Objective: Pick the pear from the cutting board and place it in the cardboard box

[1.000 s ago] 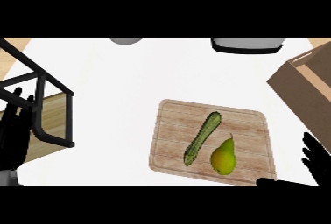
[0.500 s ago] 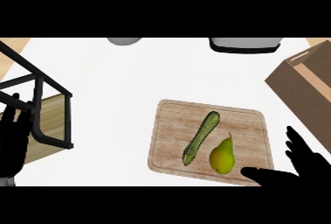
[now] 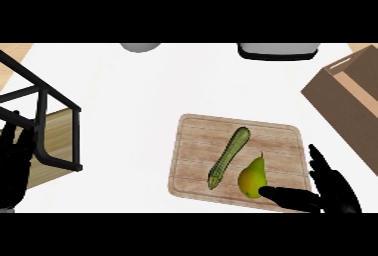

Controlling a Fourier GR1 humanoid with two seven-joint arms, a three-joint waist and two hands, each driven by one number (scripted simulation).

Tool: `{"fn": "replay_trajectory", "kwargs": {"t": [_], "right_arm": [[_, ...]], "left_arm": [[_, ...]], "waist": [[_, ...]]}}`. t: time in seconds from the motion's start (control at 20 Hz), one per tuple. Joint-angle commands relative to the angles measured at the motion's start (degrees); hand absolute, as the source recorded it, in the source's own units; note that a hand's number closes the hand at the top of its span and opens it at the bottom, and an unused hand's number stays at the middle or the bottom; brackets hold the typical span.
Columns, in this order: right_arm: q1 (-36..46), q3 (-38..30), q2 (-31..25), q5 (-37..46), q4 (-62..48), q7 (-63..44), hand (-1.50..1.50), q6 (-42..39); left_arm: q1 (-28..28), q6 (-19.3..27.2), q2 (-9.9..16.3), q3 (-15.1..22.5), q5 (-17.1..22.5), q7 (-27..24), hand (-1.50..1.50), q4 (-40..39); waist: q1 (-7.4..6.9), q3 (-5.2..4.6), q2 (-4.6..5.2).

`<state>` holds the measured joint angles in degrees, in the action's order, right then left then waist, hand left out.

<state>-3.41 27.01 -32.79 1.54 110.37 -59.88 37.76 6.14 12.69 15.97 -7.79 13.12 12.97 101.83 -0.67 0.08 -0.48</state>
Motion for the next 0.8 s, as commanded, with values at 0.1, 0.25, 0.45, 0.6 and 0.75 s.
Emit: {"fn": "replay_trajectory", "kwargs": {"t": [0.1, 0.25, 0.45, 0.6, 0.75], "right_arm": [[3.4, 0.0, 1.0, 1.3, -0.8, -7.7, -1.5, -0.2], [3.3, 2.7, 4.5, 3.4, -5.2, -4.9, -1.5, 1.0], [5.9, 0.8, 4.8, 0.5, -5.6, -5.9, -1.5, -1.2], [6.4, 2.9, 7.3, 3.0, -7.9, -5.7, -1.5, 0.5], [4.2, 3.5, 7.2, 3.1, -6.1, -5.2, -1.5, 0.8]], "left_arm": [[-6.8, -2.6, -4.0, 7.1, -0.7, -2.5, 0.0, -2.3], [-6.8, -4.4, -1.6, 5.4, 1.1, 0.8, 0.0, -0.5], [-8.7, -2.5, -3.5, 6.7, -1.4, -0.1, 0.0, -3.0], [-7.2, -2.7, -3.9, 7.1, -1.6, 0.6, 0.0, -0.1], [-6.6, -3.4, -3.7, 5.6, -1.3, -0.9, 0.0, -0.8]], "waist": [[1.84, -0.23, 0.73], [1.38, -0.15, 0.69], [2.25, -0.17, 0.91], [1.74, -0.16, 0.75], [2.31, -0.2, 0.61]]}}
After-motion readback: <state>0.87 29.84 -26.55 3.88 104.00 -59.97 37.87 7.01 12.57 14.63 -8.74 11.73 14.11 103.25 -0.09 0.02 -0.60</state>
